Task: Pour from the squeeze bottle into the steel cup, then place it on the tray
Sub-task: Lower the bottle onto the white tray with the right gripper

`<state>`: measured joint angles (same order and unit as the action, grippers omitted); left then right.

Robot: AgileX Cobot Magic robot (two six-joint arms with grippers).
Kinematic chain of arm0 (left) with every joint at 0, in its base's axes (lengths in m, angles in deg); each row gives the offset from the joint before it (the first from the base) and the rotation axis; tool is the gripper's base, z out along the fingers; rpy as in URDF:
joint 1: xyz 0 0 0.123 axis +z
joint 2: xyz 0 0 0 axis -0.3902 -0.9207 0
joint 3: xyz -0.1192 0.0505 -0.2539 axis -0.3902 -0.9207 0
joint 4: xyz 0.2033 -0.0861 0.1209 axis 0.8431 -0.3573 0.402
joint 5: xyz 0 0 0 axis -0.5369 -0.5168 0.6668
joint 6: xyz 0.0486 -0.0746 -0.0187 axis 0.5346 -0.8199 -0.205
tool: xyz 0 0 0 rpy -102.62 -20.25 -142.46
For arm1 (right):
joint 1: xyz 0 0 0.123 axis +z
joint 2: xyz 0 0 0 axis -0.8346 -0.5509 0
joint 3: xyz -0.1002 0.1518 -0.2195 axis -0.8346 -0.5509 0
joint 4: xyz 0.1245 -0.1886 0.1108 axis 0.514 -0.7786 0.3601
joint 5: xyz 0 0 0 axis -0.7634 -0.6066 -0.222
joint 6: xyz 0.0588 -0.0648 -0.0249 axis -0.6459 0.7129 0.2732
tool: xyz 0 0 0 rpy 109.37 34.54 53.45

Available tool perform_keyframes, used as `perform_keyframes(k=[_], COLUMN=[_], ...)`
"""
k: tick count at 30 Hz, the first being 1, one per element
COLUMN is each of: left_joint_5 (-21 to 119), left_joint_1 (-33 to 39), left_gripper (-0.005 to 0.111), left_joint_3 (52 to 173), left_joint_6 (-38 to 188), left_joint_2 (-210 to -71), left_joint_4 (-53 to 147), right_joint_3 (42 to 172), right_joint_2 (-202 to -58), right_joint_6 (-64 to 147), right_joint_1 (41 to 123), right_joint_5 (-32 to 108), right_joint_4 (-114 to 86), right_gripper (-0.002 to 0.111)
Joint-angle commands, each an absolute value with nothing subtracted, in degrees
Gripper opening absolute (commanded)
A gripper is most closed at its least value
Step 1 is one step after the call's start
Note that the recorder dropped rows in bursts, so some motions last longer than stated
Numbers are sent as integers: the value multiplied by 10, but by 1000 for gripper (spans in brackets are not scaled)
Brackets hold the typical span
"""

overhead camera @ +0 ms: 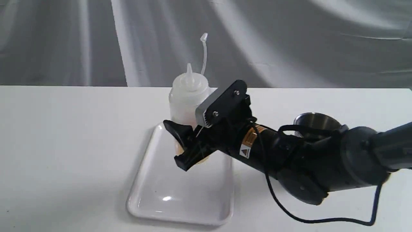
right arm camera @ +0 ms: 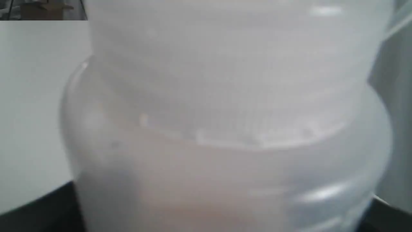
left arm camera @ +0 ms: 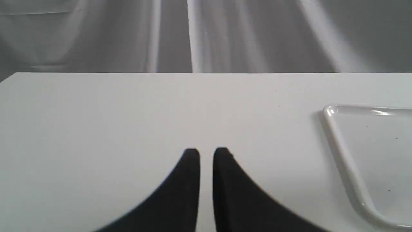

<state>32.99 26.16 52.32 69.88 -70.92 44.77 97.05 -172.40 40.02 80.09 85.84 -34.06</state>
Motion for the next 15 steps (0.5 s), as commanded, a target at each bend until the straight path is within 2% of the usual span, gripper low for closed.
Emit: perform_keyframes(k=[1,15], left_joint_5=[334,334], left_joint_1=[260,260], left_gripper=[8,8], left_joint_3=[521,521], left_joint_6=[698,698], left_joint_2=[-708,-708], left_joint_4=[448,448], right_joint_3=[990,1002], right_joint_2=[-1746,-1818], right_joint_6=[400,398], right_joint_1=[806,806], right_joint_5=[904,951], right_joint_4=[-337,-310], right_gripper=[0,0])
